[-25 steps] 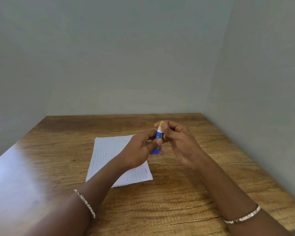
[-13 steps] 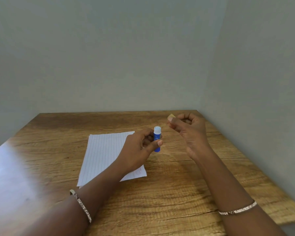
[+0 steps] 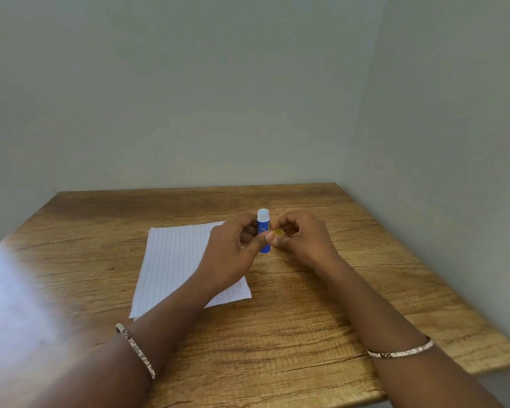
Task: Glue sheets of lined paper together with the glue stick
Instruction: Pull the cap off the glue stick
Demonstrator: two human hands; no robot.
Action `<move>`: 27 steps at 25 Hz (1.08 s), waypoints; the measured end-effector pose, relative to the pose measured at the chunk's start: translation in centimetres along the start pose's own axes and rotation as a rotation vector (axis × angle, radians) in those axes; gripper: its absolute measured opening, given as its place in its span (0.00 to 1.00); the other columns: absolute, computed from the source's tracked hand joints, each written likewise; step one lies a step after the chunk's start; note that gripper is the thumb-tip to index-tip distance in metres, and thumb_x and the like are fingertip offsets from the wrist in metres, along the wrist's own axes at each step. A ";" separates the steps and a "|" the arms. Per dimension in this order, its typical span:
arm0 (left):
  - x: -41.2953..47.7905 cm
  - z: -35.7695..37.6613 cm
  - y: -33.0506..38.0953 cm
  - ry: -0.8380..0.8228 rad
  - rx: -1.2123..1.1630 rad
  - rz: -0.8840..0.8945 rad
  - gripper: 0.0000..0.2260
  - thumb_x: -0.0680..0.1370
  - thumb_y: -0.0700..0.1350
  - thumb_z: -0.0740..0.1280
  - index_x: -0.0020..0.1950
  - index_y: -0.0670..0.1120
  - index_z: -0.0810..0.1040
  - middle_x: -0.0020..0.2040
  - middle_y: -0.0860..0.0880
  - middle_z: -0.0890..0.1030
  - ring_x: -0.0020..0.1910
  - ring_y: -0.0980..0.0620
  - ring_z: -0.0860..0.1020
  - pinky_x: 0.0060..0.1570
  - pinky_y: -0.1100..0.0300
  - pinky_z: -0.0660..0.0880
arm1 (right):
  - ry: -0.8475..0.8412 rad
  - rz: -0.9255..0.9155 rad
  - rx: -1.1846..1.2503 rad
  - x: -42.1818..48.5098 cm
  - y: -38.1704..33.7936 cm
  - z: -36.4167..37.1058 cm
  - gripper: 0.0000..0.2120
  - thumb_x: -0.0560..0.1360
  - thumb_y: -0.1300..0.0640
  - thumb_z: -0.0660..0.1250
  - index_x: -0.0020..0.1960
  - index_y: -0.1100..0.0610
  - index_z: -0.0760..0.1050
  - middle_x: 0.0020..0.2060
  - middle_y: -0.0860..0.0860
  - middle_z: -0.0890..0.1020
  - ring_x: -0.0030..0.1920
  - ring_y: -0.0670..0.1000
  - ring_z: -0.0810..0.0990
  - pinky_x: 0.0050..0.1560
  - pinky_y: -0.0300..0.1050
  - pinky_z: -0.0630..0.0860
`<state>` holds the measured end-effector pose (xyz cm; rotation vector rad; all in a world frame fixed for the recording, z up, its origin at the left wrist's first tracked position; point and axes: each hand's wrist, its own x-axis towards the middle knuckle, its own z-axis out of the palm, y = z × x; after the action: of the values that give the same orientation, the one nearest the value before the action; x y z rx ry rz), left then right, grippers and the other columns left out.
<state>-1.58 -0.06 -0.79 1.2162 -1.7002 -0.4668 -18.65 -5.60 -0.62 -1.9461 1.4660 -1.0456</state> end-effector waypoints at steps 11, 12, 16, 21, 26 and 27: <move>0.4 -1.1 0.7 0.238 -0.305 -0.202 0.15 0.75 0.54 0.72 0.59 0.50 0.80 0.48 0.50 0.85 0.49 0.53 0.84 0.51 0.59 0.80 | 0.020 -0.012 0.282 -1.3 -2.9 -1.7 0.06 0.78 0.54 0.72 0.54 0.51 0.85 0.47 0.47 0.87 0.49 0.48 0.85 0.46 0.37 0.79; 0.5 -1.3 0.7 0.270 -0.325 -0.211 0.13 0.75 0.54 0.72 0.56 0.50 0.80 0.47 0.49 0.85 0.48 0.51 0.84 0.52 0.54 0.81 | -0.063 -0.012 0.346 -1.7 -3.4 -1.5 0.07 0.78 0.51 0.72 0.55 0.52 0.84 0.47 0.49 0.88 0.49 0.50 0.86 0.45 0.40 0.80; 0.6 -1.8 0.9 0.320 -0.415 -0.265 0.12 0.75 0.55 0.73 0.54 0.50 0.81 0.45 0.48 0.86 0.48 0.51 0.84 0.56 0.46 0.80 | -0.241 0.016 0.529 -2.8 -4.0 0.6 0.14 0.77 0.55 0.75 0.60 0.58 0.81 0.46 0.57 0.88 0.48 0.53 0.88 0.42 0.40 0.81; 0.6 -2.0 0.9 0.289 -0.476 -0.309 0.14 0.74 0.55 0.74 0.54 0.50 0.81 0.47 0.47 0.86 0.51 0.51 0.84 0.60 0.42 0.77 | -0.228 0.101 0.788 -3.0 -4.0 1.3 0.12 0.79 0.60 0.72 0.59 0.65 0.82 0.46 0.62 0.88 0.43 0.52 0.86 0.44 0.41 0.82; 0.7 -2.4 1.0 0.281 -0.517 -0.354 0.21 0.66 0.58 0.77 0.51 0.47 0.81 0.46 0.47 0.86 0.51 0.49 0.84 0.63 0.41 0.75 | -0.236 0.134 0.879 -2.9 -4.2 1.1 0.14 0.75 0.64 0.75 0.58 0.69 0.81 0.46 0.62 0.88 0.44 0.54 0.87 0.52 0.46 0.85; 0.7 -2.5 1.1 0.297 -0.520 -0.365 0.21 0.65 0.58 0.78 0.48 0.46 0.81 0.45 0.46 0.86 0.50 0.47 0.84 0.62 0.41 0.75 | -0.233 0.141 0.882 -3.0 -4.2 1.1 0.16 0.73 0.65 0.76 0.58 0.70 0.81 0.45 0.62 0.88 0.44 0.54 0.87 0.52 0.46 0.85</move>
<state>-0.01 0.30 1.53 1.1344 -1.0173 -0.8438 -15.72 -1.55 1.03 -1.2499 0.7828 -1.0961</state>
